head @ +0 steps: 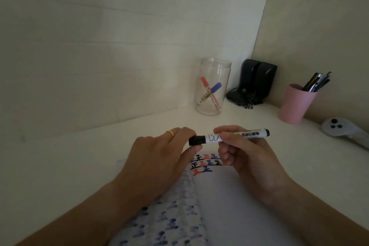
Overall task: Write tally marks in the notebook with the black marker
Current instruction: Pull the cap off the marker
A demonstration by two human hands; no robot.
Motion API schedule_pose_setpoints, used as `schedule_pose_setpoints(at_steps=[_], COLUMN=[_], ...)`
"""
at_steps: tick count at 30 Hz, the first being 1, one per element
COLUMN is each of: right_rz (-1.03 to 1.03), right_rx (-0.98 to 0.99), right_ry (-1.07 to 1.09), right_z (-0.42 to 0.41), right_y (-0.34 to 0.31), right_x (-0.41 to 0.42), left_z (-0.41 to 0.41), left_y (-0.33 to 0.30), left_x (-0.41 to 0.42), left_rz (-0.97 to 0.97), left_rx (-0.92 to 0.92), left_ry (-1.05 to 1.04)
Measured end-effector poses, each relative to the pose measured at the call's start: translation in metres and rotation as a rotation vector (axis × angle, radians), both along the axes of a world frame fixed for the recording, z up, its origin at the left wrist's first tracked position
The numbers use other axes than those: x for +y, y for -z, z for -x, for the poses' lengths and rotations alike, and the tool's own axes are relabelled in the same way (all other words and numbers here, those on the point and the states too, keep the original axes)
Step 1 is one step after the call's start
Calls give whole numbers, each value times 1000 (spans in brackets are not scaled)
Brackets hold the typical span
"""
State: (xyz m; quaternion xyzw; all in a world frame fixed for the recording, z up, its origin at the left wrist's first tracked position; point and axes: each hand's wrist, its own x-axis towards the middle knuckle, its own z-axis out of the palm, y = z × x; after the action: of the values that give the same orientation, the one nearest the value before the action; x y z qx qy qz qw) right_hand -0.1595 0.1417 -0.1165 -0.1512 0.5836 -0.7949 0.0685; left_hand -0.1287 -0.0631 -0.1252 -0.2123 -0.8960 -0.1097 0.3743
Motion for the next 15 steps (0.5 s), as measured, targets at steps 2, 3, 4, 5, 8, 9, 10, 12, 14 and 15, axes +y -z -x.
schedule_pose_setpoints(at_steps=[2, 3, 4, 5, 8, 9, 10, 12, 14, 15], right_rz=[6, 4, -7, -26, -91, -98, -88, -55, -57, -56], right_rx=[13, 28, 45, 66, 129, 138, 136, 129, 144, 148], right_ry=[18, 34, 57, 77, 106, 101, 92, 63, 23, 7], right_z=[-5, -7, -8, -9, -10, -10, -10, -11, -13, -12], right_y=[0, 1, 1, 0, -2, -4, -6, -9, -10, -10], right_x=[-2, -2, -3, -3, -5, -5, -3, -1, -3, -3], left_z=[-1, -1, -1, -2, -5, -5, -6, -13, -19, -22], left_y=[0, 1, 1, 1, 1, 1, 0, -3, -5, -8], left_x=[3, 5, 6, 7, 11, 11, 12, 19, 27, 30], left_rz=[35, 38, 33, 27, 13, -18, -52, -179, -417, -591], left_rx=[19, 17, -6, -35, -132, -177, -226, -265, -415, -556], left_ry=[37, 58, 71, 76, 107, 143, 179, 245, 342, 405])
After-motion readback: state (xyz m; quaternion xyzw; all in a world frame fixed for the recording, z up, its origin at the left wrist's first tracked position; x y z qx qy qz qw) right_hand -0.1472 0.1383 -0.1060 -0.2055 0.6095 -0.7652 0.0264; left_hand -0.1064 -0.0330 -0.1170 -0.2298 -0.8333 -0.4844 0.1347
